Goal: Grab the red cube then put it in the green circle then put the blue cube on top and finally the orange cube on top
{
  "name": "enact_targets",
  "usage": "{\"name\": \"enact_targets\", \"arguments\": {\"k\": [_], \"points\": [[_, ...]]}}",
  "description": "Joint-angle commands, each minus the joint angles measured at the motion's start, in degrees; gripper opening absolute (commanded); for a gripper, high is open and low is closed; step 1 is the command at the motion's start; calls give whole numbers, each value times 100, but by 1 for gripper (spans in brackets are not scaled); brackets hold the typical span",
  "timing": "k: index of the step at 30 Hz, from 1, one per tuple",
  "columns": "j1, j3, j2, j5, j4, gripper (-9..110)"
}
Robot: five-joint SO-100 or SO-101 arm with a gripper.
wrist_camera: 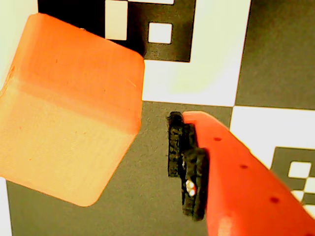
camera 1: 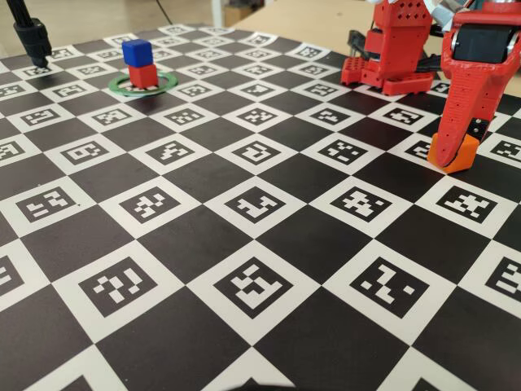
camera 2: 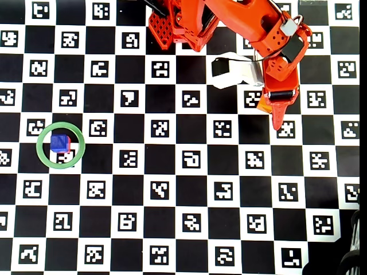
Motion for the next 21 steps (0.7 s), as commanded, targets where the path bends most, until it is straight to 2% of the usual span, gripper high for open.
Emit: {"name": "enact_targets", "arguments": {"k": [1,17,21], "points": [[62,-158,88,44,-35,46],[44,-334,62,149,132,47],[18,-431,62,132,290,43]]}}
